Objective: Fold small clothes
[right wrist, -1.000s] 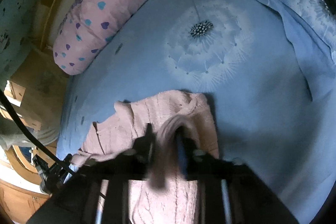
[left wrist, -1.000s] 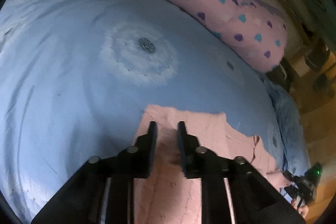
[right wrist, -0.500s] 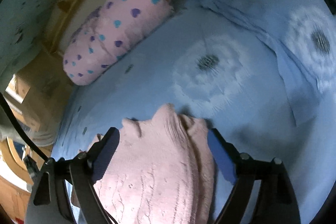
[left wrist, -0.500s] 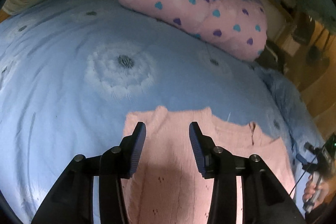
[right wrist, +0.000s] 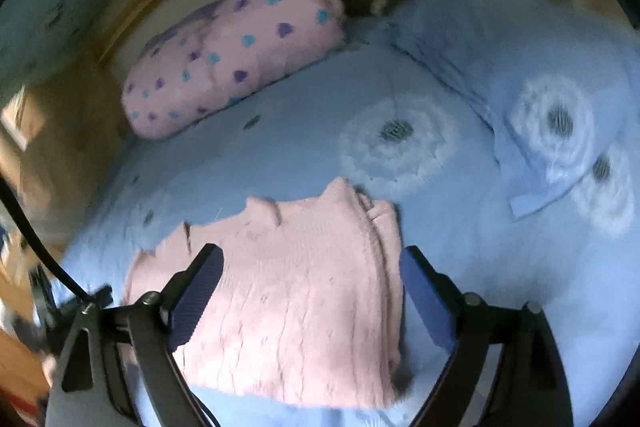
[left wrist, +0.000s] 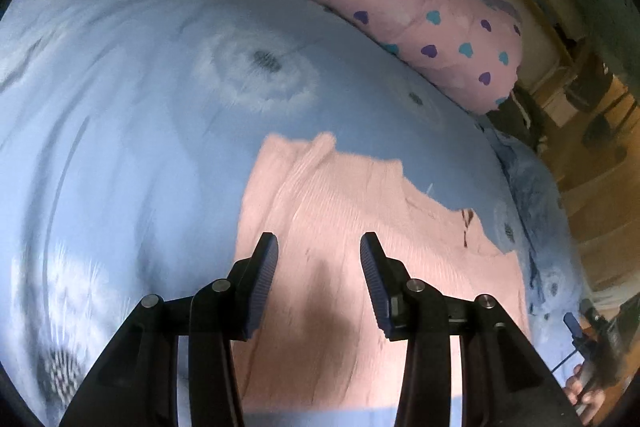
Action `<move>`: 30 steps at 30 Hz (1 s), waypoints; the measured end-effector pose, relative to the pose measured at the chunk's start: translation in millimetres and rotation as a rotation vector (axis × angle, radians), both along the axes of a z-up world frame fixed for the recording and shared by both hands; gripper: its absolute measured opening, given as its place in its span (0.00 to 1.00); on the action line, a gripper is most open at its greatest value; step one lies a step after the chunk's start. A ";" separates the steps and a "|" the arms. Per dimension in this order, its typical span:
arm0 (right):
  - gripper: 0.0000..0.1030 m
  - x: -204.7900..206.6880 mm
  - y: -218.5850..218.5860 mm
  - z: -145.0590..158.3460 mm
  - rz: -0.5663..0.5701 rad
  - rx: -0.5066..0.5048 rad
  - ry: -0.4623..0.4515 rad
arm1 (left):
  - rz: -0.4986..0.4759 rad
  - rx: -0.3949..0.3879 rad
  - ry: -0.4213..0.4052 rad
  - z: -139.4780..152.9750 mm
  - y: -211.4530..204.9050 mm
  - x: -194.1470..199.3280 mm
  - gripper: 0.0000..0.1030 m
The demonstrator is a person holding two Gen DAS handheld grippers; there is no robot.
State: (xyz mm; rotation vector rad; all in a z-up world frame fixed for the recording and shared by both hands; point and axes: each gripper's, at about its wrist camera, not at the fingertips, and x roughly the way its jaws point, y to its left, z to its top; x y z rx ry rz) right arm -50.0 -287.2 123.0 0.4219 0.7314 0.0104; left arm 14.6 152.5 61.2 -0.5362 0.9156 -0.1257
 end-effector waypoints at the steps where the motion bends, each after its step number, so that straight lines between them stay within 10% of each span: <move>1: 0.90 -5.3 2.5 3.2 0.005 -0.013 -0.007 | 0.024 -0.029 0.017 -3.6 6.1 -7.3 0.22; 6: 0.94 -40.2 -0.8 -3.7 -0.024 0.040 -0.020 | 0.112 -0.359 0.077 -31.9 42.7 -44.0 0.32; 11: 0.95 -50.9 -46.4 -71.7 -0.216 0.206 0.177 | 0.180 -0.585 0.023 -39.7 71.8 -71.7 0.46; 23: 0.99 -77.1 -74.3 -116.1 -0.287 0.508 0.234 | 0.150 -0.557 0.166 -67.7 52.4 -79.4 0.50; 30: 1.00 -47.8 -16.1 -125.2 -0.116 0.475 0.158 | 0.198 -0.496 0.184 -73.1 45.1 -58.4 0.51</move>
